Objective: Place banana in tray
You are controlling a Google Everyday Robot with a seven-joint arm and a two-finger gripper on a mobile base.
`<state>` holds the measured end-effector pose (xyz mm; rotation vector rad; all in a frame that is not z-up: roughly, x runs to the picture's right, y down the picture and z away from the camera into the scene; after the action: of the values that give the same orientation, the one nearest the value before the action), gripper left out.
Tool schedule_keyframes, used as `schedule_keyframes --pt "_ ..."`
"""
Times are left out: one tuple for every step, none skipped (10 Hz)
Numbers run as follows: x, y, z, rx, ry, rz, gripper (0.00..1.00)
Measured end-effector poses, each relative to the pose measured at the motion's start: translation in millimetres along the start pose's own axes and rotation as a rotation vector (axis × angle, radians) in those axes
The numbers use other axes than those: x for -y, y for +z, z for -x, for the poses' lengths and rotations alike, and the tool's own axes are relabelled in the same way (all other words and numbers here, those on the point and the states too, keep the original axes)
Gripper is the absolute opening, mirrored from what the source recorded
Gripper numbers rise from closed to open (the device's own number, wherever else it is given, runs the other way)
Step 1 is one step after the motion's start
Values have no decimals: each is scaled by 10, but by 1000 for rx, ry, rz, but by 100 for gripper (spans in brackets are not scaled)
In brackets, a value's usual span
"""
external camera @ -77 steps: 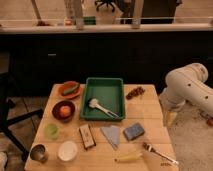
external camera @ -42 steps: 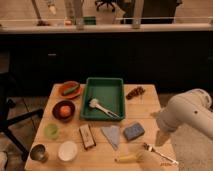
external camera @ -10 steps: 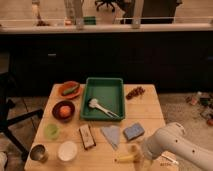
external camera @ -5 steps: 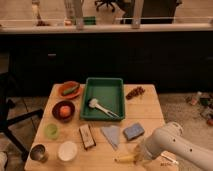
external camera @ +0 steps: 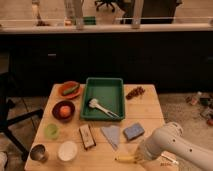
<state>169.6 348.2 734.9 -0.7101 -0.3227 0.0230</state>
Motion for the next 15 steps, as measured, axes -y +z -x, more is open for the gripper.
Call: schedule_keyframes --pt "12 -64 25 -4 -3 -6 0" --pt "21 -127 38 -4 -4 -14 0" --pt "31 -203 51 -3 -8 -24 0" --pt "52 -274 63 -1 -10 -36 0" --pt "78 -350 65 4 -7 -50 0" --pt "106 -415 61 9 0 -64 0" --pt "162 -486 62 19 7 -80 0" --pt "223 -549 75 27 8 -94 0" --pt "323 -652 107 38 7 -114 0" --pt "406 -747 143 44 6 -128 0" --pt "514 -850 209 49 0 -146 0" --pt "566 -878 244 51 -6 -153 0" --pt "647 -908 295 53 -9 -161 0" --pt "756 -938 351 57 -10 -167 0" --pt "820 -942 391 60 -14 -167 0"
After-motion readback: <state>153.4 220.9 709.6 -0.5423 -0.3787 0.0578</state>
